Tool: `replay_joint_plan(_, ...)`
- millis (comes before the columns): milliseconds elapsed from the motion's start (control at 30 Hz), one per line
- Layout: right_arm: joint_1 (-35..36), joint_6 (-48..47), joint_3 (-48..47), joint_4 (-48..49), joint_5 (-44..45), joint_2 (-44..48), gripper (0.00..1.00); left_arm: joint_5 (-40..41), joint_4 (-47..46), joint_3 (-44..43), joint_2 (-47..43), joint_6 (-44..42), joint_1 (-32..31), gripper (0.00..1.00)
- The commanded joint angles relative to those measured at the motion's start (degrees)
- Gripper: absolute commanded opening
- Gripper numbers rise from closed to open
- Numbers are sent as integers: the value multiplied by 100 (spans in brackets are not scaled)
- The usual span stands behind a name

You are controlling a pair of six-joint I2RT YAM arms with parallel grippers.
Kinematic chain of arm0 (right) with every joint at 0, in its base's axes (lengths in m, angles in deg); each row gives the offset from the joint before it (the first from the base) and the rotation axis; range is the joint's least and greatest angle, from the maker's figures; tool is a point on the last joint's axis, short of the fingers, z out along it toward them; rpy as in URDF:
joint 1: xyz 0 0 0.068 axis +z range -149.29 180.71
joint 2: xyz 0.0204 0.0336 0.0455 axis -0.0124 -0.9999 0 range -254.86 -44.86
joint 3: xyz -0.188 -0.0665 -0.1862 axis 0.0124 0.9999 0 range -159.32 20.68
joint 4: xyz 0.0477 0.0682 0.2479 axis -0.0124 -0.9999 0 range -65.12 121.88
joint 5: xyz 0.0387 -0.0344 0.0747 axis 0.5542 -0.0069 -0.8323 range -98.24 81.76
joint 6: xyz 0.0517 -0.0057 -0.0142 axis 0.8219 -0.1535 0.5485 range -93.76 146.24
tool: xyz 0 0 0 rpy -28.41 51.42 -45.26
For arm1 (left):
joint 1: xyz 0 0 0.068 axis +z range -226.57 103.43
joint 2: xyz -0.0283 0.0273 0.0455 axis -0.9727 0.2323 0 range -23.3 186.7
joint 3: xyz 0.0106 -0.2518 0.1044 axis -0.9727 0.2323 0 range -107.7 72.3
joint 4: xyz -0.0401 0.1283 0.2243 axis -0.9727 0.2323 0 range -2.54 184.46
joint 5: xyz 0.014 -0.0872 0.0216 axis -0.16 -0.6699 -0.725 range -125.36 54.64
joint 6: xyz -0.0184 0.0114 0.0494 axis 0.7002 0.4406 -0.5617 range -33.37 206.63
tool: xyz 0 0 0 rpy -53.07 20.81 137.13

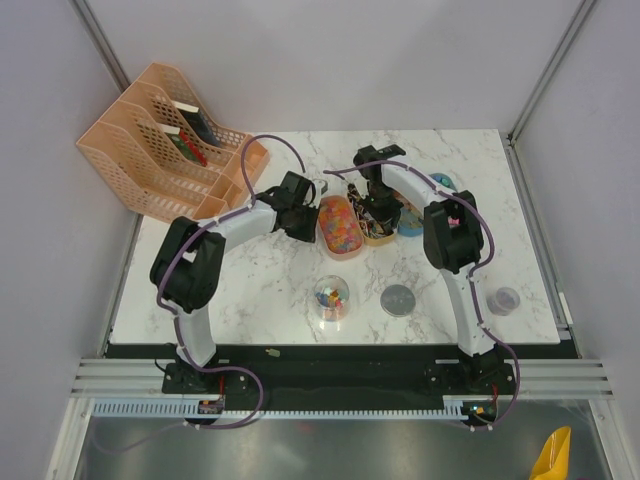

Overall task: Pack the candies
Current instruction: Scoop the fake candies from the storage box.

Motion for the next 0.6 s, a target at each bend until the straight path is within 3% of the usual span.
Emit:
replay_joint_plan(0, 47, -163, 110, 48, -104, -73, 0, 163, -110, 24, -289, -236, 20, 15)
replay_joint_plan(333, -84, -242, 259, 364, -542, 235, 0, 260, 4, -20, -359, -403, 99, 14)
replay_joint_plan(567, -111, -251, 1014, 1119, -843, 893, 0, 374, 223, -213, -447, -702, 257, 14)
